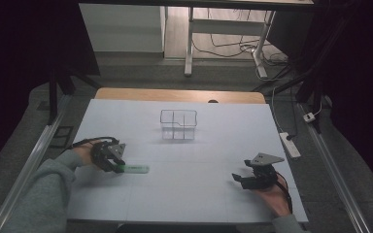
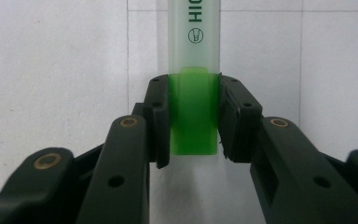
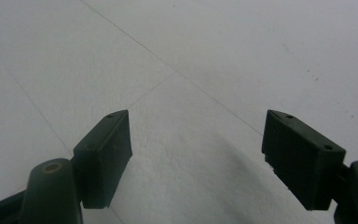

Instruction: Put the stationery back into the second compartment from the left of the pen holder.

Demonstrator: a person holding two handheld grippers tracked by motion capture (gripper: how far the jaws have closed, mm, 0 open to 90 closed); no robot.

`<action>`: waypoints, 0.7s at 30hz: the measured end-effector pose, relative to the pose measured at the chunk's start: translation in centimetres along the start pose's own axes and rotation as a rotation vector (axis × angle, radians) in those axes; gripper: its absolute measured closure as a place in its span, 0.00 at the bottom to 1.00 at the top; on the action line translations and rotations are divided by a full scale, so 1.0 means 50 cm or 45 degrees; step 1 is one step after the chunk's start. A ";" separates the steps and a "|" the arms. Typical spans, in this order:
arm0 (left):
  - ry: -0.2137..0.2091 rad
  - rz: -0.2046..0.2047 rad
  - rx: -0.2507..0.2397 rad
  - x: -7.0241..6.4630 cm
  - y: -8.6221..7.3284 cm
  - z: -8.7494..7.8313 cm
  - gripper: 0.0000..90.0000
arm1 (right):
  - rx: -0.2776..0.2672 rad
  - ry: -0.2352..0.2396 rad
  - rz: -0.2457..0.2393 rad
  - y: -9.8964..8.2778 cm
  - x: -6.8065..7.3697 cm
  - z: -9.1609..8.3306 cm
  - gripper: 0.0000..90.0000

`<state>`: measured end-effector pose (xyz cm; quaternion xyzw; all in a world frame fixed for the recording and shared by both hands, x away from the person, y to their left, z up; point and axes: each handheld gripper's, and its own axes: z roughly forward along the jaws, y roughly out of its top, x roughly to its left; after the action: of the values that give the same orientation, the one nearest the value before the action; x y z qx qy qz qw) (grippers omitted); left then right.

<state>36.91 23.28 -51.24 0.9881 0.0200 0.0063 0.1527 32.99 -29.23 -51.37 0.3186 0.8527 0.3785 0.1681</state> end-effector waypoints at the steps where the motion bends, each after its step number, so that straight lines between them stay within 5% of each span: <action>1: 0.000 0.000 0.000 0.000 0.000 0.000 0.74 | 0.000 0.000 0.000 0.000 0.000 0.000 0.26; 21: 0.185 -0.103 -0.227 -0.057 0.014 -0.038 0.74 | -0.017 0.000 -0.003 0.004 0.003 -0.002 0.26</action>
<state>34.08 23.06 -49.23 0.9658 0.0702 0.0733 0.2384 32.89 -29.09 -51.17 0.3165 0.8505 0.3838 0.1707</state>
